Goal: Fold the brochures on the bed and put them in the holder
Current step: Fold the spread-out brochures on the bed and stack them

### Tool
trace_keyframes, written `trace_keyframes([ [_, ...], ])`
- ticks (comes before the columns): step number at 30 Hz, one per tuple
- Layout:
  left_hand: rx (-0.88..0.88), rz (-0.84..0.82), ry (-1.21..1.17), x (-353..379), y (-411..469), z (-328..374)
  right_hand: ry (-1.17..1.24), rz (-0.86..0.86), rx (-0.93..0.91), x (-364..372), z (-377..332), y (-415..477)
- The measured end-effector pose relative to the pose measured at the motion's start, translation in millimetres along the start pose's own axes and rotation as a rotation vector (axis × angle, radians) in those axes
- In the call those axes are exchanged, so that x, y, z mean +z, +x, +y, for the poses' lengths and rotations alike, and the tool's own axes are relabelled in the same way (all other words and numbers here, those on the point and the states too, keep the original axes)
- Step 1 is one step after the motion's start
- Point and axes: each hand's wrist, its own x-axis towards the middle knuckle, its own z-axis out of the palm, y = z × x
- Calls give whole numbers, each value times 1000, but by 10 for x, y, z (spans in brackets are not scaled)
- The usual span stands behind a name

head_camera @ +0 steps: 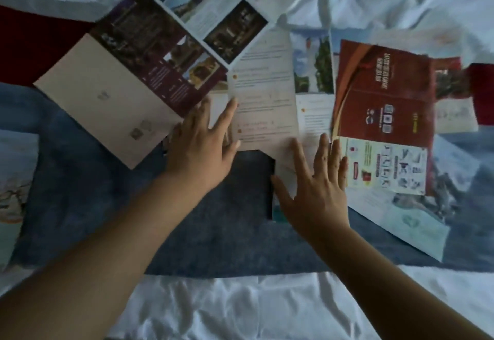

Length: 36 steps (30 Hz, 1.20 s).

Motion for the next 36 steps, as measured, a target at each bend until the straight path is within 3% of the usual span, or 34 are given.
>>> trace_keyframes([
  [4,14,64,21,-77,563,208,76,-29,-49,30,303,-35],
  [8,5,0,37,0,770,572,141,-7,-84,85,369,-31],
  [14,163,-47,57,304,680,1091,186,38,-139,105,442,-66],
  [16,164,-55,85,420,630,1120,182,98,-29,104,560,-71],
  [19,165,-37,109,522,561,1035,173,53,129,122,785,-93],
  [27,141,235,-26,503,414,1097,224,97,-317,274,937,-381],
  [32,154,145,103,587,273,986,218,-36,-650,256,1036,-431],
  [36,57,112,69,754,-33,809,208,98,-604,228,1040,-382],
])
